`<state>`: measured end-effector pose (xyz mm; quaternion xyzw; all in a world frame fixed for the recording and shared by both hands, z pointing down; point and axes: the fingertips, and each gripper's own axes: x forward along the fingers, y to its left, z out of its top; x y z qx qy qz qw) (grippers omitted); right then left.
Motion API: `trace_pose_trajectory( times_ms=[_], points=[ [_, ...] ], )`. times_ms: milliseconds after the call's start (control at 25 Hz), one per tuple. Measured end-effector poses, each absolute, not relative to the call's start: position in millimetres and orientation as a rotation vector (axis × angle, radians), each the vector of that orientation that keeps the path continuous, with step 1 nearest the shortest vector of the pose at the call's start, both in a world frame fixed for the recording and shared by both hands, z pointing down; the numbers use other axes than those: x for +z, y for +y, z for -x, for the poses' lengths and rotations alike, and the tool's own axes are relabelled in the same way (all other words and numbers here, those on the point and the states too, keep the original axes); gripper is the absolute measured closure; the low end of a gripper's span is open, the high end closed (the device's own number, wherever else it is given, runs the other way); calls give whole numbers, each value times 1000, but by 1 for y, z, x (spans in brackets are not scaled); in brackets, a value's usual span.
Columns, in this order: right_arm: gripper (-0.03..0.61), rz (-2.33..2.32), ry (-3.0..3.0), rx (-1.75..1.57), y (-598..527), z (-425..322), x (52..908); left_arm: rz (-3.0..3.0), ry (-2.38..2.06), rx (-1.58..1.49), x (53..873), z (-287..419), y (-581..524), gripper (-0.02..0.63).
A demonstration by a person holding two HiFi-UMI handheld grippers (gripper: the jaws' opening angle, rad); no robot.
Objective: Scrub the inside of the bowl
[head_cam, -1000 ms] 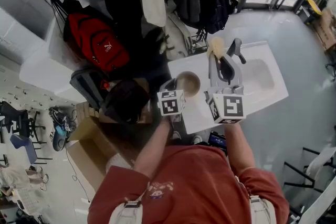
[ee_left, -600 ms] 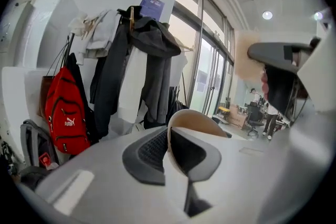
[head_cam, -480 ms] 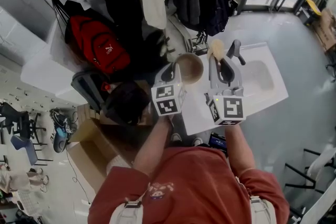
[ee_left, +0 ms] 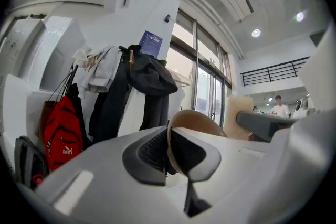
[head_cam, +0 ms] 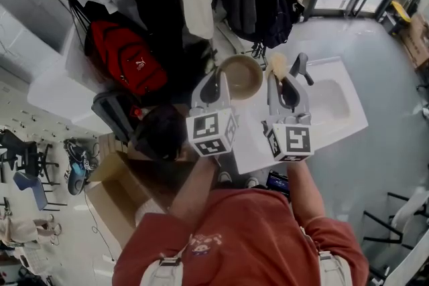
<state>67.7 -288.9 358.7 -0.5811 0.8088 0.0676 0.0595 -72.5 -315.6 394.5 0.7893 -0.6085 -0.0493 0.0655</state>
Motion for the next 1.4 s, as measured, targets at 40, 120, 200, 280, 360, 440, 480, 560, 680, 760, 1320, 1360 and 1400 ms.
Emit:
trace_pose_trajectory(
  times_ms=[40, 120, 200, 280, 360, 440, 480, 560, 680, 760, 1320, 1360, 1400],
  points=[
    [531, 1757, 2448, 206, -288, -68, 358, -2385, -1843, -155, 392, 73, -315, 588],
    [531, 1751, 2443, 210, -285, -69, 355, -2388, -1858, -158, 389, 73, -314, 588],
    [531, 1736, 2430, 223, -281, -69, 348, -2388, -1871, -153, 388, 74, -314, 588],
    [531, 1710, 2418, 236, -277, -68, 338, -2388, -1875, -150, 387, 73, -315, 588],
    [531, 1673, 2423, 236, -271, -63, 331, -2394, -1876, -150, 386, 70, -315, 588],
    [531, 1632, 2450, 240, -264, -53, 328, -2400, -1873, -149, 384, 66, -314, 588],
    [531, 1615, 2468, 246, -261, -47, 328, -2403, -1871, -149, 384, 65, -313, 588],
    [531, 1585, 2508, 244, -259, -37, 333, -2409, -1869, -158, 382, 63, -313, 588],
    [531, 1569, 2554, 183, -264, -28, 344, -2430, -1876, -179, 377, 60, -310, 588],
    [531, 1579, 2569, 106, -269, -28, 354, -2450, -1889, -187, 373, 58, -308, 588],
    [531, 1559, 2683, -409, -301, -17, 388, -2601, -1896, -185, 364, 46, -300, 584],
    [531, 1561, 2683, -427, -302, -17, 388, -2603, -1894, -185, 365, 46, -301, 583],
    [531, 1562, 2683, -442, -304, -17, 389, -2604, -1892, -182, 365, 46, -302, 583]
  ],
)
